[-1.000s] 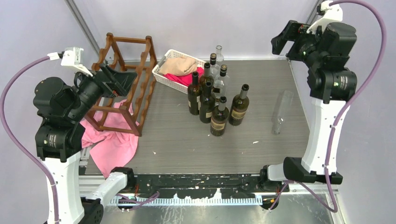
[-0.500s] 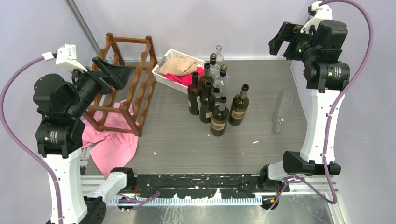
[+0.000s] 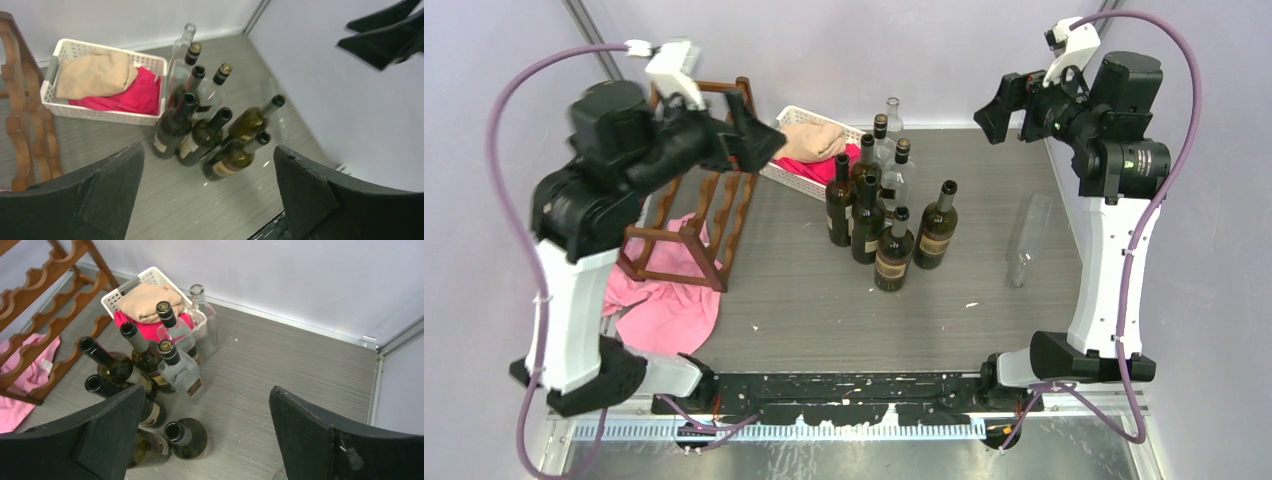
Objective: Put the wine bottle on the wine rack
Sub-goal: Pick up the wine bottle from the center of the board.
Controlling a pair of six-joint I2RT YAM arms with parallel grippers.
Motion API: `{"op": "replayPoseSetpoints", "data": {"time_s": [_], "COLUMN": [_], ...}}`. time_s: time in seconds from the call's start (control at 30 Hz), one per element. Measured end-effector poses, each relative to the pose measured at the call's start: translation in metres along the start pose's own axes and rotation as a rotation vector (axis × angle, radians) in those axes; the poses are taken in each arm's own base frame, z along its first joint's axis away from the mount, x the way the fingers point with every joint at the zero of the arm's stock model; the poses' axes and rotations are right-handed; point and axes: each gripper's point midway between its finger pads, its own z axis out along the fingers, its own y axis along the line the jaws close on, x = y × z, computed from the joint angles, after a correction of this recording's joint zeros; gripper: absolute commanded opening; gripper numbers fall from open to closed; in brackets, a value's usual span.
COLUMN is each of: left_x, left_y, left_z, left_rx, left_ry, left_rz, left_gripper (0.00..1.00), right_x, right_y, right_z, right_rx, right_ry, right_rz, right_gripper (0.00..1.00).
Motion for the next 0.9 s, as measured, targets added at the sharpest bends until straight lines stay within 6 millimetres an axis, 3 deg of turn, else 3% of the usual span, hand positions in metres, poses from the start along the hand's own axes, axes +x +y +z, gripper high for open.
{"op": "replayPoseSetpoints", "data": {"time_s": [0.1,0.2,0.37,0.47,0.73,0.8,0.9], "left_x": [0.016,0.045,0.082,0.091,0.158,0.165,0.159], "left_y": [-0.003,0.013,0.039,0.055,0.064,0.063,0.059], "left_z": [0.027,0.051,0.061,0.064,0.09,0.098,0.113], "left_rx": [-0.034,-0.088,-0.092,-0.079,0.137,0.182,0.24], "left_ry": [0.067,0.14,0.196,0.173,0.156,0.158,0.117], "left_rz": [0.077,0.135,0.136,0.114,0.153,0.183,0.235], "left_gripper": [1.0,1.0,0.99,0.98,0.96,0.96,0.93], "right_x": [0.003,0.011,0.031,0.044,0.06,0.061,0.067], "right_y": [0.008,0.018,0.041,0.055,0.073,0.076,0.078], "right_z": [-0.002,-0.003,-0.001,-0.001,0.002,0.002,0.003], "right_rx": [-0.048,-0.109,-0.278,-0.382,-0.54,-0.563,-0.589], "right_ry": [0.002,0.012,0.023,0.028,0.014,0.01,0.014], "right_rz": [-0.024,-0.047,-0.108,-0.129,-0.168,-0.169,-0.16], "right_gripper": [1.0,1.0,1.0,1.0,1.0,1.0,1.0]}}
